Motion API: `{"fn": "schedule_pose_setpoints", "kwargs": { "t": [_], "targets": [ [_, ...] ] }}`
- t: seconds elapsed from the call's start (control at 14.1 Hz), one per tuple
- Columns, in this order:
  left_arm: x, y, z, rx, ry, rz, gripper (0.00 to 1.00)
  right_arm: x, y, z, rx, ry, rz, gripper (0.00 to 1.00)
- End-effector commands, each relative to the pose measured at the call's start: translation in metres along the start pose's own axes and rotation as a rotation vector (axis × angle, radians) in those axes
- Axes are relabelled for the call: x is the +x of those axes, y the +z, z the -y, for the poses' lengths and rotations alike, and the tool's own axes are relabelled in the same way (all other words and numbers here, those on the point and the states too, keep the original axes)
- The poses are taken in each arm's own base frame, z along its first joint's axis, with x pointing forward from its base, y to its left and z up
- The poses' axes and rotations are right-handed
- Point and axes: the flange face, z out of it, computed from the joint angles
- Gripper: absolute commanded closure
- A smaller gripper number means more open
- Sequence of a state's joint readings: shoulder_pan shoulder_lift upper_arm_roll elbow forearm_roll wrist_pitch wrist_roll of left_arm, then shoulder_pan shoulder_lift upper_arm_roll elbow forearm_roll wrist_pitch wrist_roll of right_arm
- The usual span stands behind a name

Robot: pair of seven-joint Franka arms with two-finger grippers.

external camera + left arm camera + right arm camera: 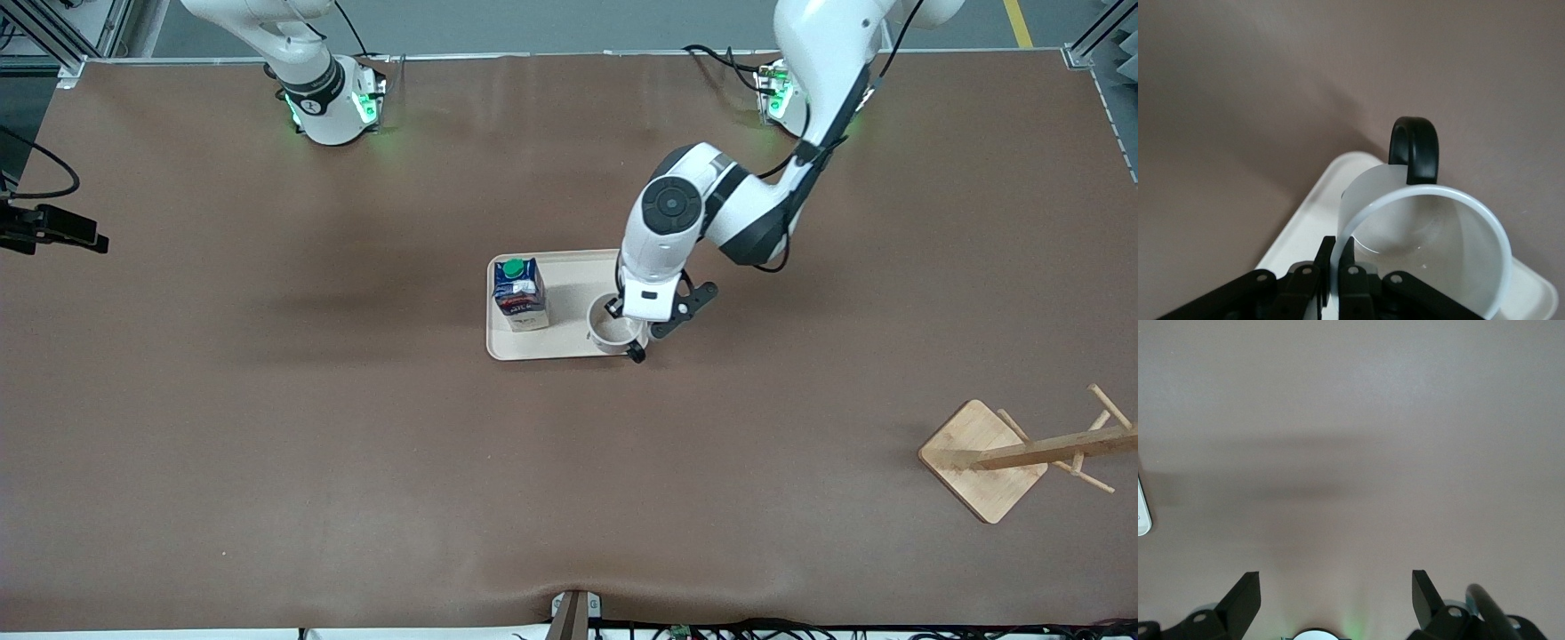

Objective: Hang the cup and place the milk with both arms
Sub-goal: 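Carry the mug to the wooden stand while the right gripper reaches the milk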

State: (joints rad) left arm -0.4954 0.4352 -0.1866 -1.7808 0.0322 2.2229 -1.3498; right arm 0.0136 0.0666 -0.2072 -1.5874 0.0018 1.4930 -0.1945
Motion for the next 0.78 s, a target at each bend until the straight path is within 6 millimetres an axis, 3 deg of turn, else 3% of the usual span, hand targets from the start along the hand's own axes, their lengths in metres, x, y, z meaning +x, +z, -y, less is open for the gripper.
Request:
{"fn": "schedule_pose_setpoints", "kwargs": {
  "t": [0.0,0.14,0.35,0.57,0.71],
  "targets": [
    [0.039,-0.063,0.014,-0.019,0.029,-0.039,1.0,0.001,-0.006,0.005,-0.001,-0.005,-0.004,0.0],
    [0.083,-0.107,0.033,-0.05,0.082,-0.068,1.0,0.002,-0.007,0.015,0.024,0.02,-0.012,0.0],
    [0.143,-0.158,0.068,-0.017,0.184,-0.14,1.0,0.007,-0.005,0.031,0.086,0.046,-0.022,0.0],
    [0.21,-0.199,0.116,0.026,0.288,-0.173,1.0,0.024,0.003,0.081,0.11,0.08,-0.032,0.0],
    [0.239,-0.211,0.141,0.061,0.382,-0.155,1.0,0.033,0.013,0.144,0.098,0.111,-0.032,0.0]
  ]
}}
